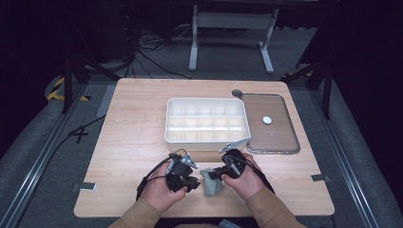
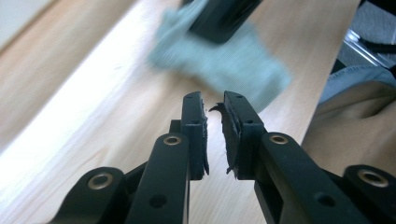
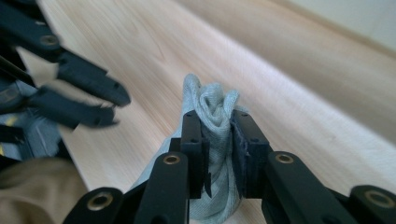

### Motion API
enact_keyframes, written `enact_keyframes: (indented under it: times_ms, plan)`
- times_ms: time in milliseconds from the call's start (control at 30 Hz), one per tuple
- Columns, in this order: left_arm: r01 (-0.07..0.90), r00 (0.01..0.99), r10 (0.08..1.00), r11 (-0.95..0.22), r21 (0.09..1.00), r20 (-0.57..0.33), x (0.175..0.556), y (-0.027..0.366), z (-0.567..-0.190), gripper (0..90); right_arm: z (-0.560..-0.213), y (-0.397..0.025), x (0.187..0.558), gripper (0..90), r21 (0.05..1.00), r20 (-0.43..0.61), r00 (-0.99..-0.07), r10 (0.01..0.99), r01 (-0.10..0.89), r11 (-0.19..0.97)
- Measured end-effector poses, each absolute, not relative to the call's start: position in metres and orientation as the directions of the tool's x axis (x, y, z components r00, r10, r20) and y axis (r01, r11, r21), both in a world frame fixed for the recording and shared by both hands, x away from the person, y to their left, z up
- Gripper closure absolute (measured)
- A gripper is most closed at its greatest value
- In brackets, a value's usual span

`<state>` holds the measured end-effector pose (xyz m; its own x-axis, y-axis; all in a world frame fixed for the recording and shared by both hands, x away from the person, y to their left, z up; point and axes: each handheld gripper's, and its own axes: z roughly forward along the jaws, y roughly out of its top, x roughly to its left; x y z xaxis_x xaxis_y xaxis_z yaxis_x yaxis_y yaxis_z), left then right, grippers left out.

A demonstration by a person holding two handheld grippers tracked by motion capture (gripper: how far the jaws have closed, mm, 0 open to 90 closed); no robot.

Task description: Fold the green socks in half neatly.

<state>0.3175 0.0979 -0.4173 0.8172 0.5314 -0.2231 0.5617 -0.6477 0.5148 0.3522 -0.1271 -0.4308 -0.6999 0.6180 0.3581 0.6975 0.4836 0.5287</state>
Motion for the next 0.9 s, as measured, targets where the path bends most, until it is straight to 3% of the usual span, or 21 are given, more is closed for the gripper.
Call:
enact_keyframes:
  times_ms: [433, 900]
  plan:
    - [0.629, 0.745, 0.63, -0.553, 0.547, -0.219, 0.326, 0.164, -0.417, 78.3, -0.389, -0.154, 0.355, 76.7, 0.701, 0.253, -0.704, 0.664, 0.606, 0.376]
    - [0.651, 0.704, 0.68, -0.505, 0.567, -0.203, 0.341, 0.181, -0.416, 77.2, -0.362, -0.171, 0.373, 76.4, 0.773, 0.123, -0.683, 0.72, 0.521, 0.361]
